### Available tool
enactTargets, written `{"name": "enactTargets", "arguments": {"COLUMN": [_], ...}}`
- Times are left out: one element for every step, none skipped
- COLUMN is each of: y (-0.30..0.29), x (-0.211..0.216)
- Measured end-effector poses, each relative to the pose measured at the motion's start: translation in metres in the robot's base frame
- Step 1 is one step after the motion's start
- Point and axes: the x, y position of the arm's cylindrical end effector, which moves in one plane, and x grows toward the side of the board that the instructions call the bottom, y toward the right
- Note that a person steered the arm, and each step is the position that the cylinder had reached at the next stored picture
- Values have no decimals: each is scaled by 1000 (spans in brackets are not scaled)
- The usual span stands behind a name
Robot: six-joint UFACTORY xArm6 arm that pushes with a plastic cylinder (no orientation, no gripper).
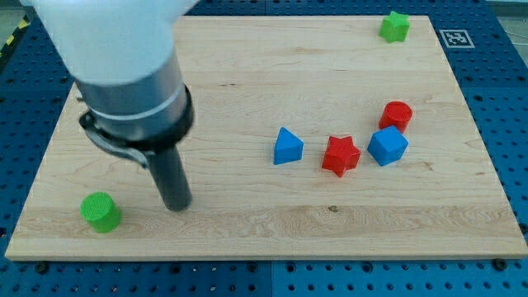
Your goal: Go near the green circle
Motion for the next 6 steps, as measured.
{"name": "enactTargets", "arguments": {"y": [-50,-107,-151,-162,-149,-89], "x": [-30,-17,-2,41,66,66]}}
